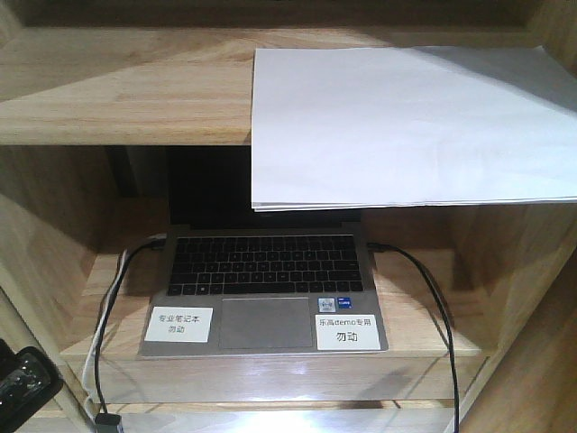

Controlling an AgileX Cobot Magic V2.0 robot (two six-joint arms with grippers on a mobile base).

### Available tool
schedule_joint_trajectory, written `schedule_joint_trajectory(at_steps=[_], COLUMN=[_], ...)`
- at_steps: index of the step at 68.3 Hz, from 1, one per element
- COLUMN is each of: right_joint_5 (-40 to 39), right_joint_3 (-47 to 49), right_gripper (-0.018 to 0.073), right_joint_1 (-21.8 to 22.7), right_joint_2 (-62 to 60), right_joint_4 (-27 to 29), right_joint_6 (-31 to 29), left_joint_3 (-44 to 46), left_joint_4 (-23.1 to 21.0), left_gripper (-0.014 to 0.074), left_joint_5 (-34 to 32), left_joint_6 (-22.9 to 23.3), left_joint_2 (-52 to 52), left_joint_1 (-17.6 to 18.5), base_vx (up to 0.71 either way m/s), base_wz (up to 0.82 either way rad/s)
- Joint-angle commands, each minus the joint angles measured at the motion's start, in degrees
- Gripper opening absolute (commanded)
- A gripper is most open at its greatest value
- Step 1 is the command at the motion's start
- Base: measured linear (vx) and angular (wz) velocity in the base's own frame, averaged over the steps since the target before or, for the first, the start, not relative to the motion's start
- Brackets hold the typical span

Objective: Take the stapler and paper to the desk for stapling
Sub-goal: 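Reach the right gripper to the overhanging edge of the white paper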

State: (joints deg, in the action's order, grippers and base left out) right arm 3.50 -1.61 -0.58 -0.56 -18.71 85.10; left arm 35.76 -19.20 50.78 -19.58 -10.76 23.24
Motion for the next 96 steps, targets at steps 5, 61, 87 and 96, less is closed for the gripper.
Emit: schedule_joint_trajectory(at_steps=[5, 61, 87, 96], right_joint_5=[-8.52, -47.73, -54.67, -55.0], right_joint_3=[3.26, 12.91, 16.81, 19.17], right_gripper=[0.0429, 0.0574, 0.0574, 0.0574], right_joint_1=[-0.1, -0.1, -0.1, -0.1], right_joint_2=[-0.53, 31.38, 44.68, 48.05], right_joint_4=[0.21, -13.41, -14.65, -14.65], right_joint_6=[-1.69, 18.71, 18.66, 18.48], left_joint_3=[1.51, 1.51, 1.51, 1.51], left_joint_4=[-1.86, -1.86, -1.86, -1.86], left_gripper=[-0.0006, -0.0006, -0.0006, -0.0006], left_joint_5=[-6.37, -6.37, -6.37, -6.37], left_joint_6=[0.14, 0.14, 0.14, 0.14], left_joint_2=[-0.77, -0.77, -0.77, -0.77], left_joint_1=[0.26, 0.26, 0.26, 0.26], base_vx=[0.0, 0.0, 0.0, 0.0], base_wz=[0.0, 0.0, 0.0, 0.0])
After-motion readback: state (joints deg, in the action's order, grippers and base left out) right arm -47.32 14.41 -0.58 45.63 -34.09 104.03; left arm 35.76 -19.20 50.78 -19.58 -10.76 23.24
